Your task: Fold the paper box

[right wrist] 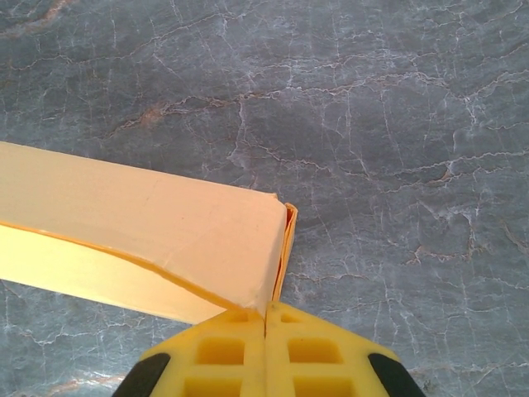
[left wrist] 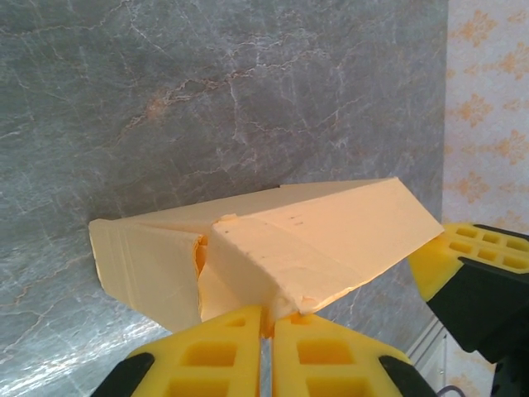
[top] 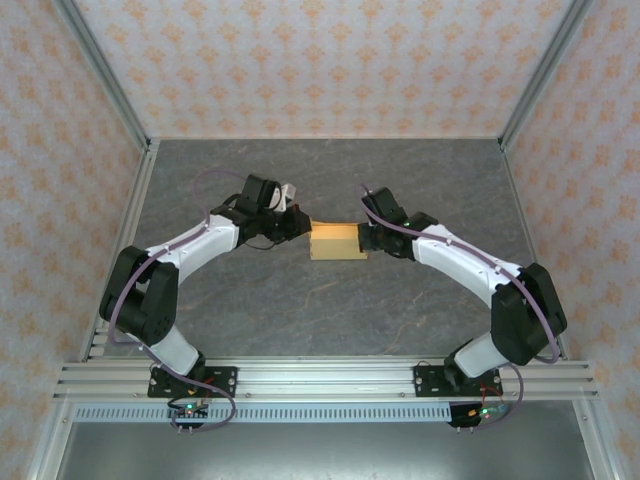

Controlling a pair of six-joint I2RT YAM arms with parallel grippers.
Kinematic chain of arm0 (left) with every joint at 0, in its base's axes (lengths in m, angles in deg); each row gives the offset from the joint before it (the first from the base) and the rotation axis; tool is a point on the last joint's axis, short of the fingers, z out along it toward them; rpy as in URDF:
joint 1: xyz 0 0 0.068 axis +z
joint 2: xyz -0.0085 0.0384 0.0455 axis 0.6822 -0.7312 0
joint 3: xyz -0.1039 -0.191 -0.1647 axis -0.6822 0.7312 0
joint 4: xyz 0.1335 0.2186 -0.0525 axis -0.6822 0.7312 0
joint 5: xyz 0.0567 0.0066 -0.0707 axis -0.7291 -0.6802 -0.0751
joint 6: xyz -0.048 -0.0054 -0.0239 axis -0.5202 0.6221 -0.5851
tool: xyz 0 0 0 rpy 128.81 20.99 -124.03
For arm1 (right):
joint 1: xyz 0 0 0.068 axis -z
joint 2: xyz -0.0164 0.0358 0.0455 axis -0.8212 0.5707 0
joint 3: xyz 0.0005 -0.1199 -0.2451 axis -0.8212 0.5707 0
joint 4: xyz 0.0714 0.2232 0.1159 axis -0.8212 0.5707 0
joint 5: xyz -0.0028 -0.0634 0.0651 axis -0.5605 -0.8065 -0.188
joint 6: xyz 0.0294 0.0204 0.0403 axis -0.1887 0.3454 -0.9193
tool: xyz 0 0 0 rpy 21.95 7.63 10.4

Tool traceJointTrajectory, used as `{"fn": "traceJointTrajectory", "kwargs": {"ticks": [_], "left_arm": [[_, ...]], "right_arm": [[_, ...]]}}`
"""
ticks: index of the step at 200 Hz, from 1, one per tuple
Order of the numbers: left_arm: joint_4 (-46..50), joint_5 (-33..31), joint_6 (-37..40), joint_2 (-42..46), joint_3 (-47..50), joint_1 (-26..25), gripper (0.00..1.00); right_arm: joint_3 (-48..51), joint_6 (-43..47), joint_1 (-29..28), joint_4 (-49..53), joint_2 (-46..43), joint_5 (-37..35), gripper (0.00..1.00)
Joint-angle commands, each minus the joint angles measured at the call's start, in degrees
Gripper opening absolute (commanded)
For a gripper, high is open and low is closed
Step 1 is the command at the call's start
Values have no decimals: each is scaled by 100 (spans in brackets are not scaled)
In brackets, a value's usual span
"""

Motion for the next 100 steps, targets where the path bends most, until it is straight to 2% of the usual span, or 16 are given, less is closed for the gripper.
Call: {"fn": "traceJointTrajectory", "kwargs": {"ticks": [1,68,100], "left_arm": [[923,-662,355,50,-125,25,13],[1495,-1210,857,32,-443,-172,25],[1768,-1471,1063,-31,-631,-312,25]], "right_arm": [[41,0,33,276,94,-173,0],[25,7,29,278,102,-141,0],[23,13,33,268,101,-141,0]]}}
